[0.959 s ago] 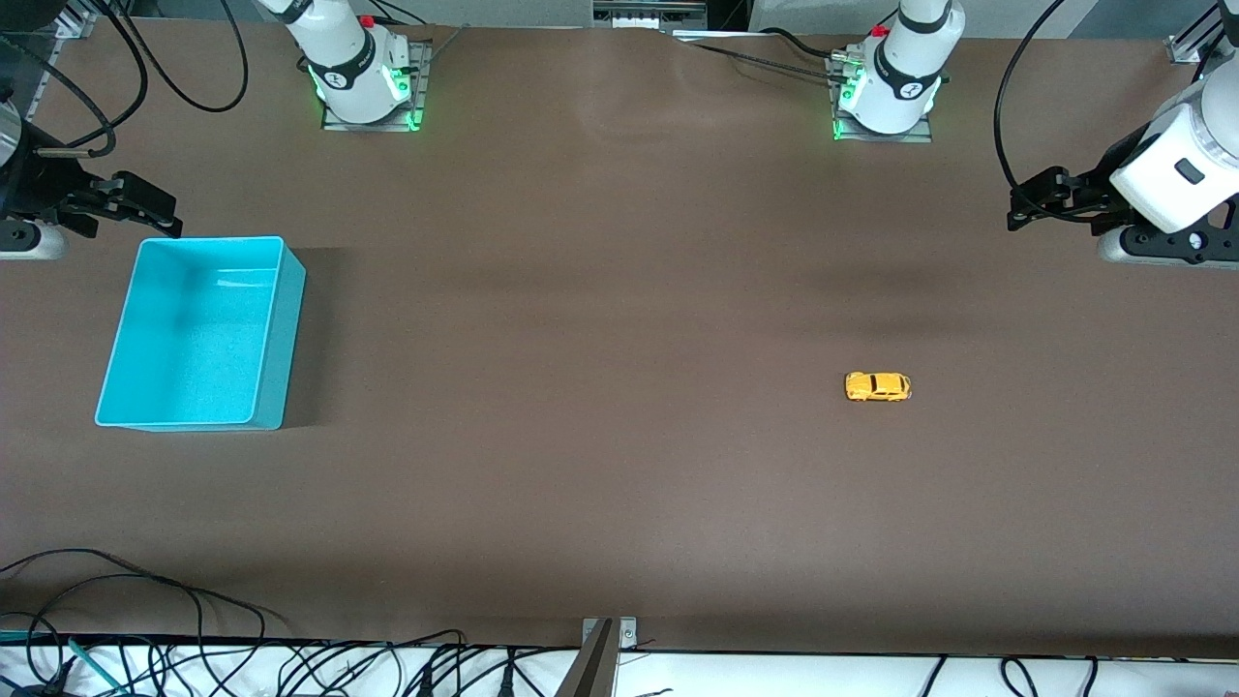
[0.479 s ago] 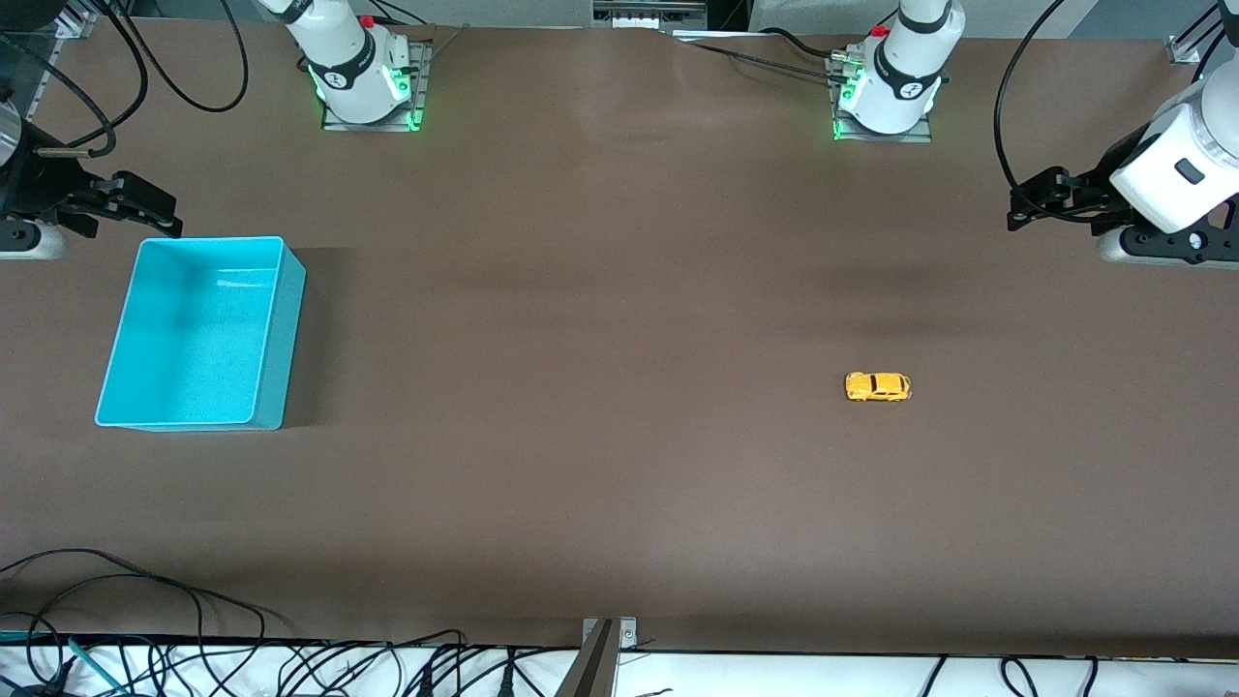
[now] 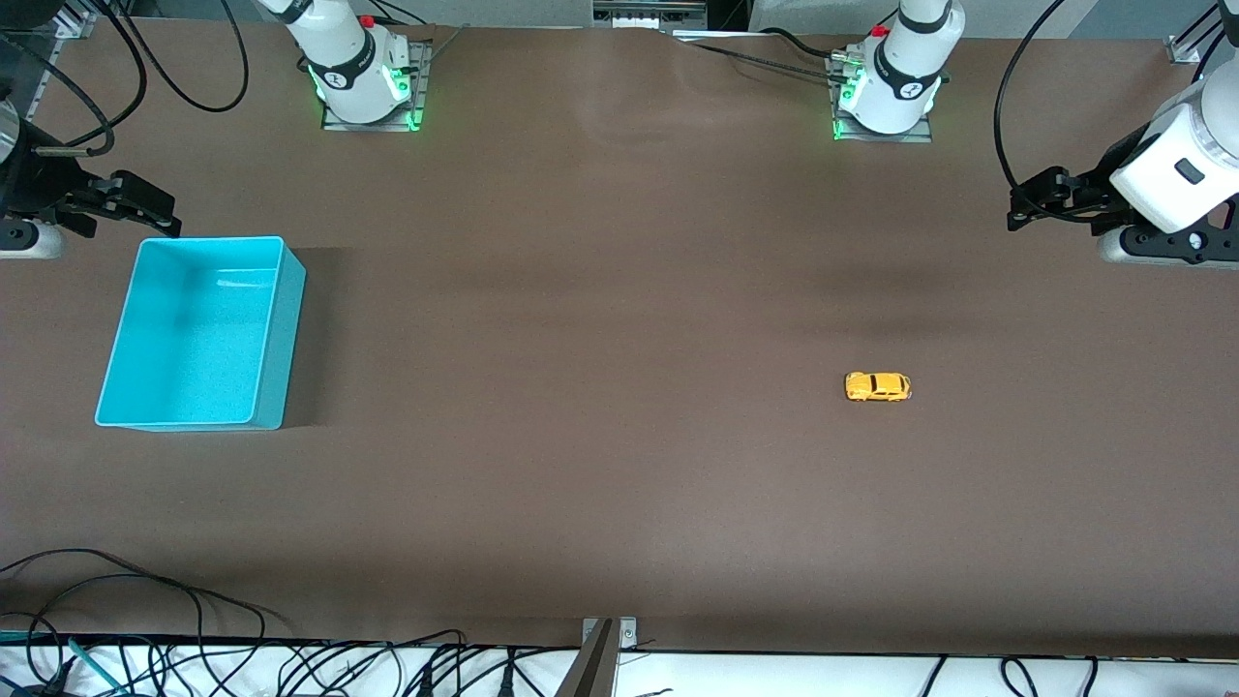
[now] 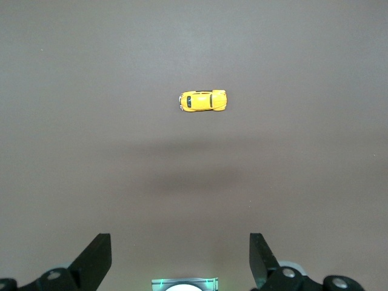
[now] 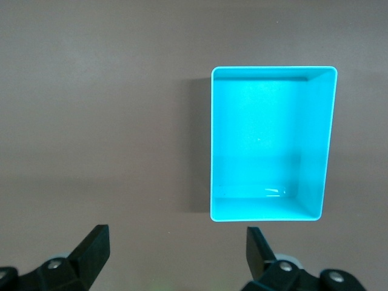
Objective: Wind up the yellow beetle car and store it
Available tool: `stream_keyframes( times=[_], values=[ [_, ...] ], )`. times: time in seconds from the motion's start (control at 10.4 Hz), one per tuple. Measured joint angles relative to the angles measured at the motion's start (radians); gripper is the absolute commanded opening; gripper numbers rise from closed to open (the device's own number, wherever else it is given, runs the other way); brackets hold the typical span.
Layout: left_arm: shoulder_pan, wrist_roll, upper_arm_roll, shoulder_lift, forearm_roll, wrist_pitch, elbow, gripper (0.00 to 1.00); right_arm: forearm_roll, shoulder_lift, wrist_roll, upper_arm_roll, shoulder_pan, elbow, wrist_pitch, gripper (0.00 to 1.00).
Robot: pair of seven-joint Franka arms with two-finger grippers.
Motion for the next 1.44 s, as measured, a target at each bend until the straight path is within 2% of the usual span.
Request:
stream_keyframes(
  times=[1.25, 1.44],
  values=[
    [-0.001, 0.006, -0.003, 0.002, 0.000, -0.020, 0.000, 1.00, -0.009, 0.016, 0.001, 0.000, 0.003, -0.002, -0.002, 1.00],
    [-0.003, 0.108, -0.007, 0.013, 0.000, -0.058, 0.000, 1.00, -0.009, 0.016, 0.001, 0.000, 0.003, -0.002, -0.003, 1.00]
  ],
)
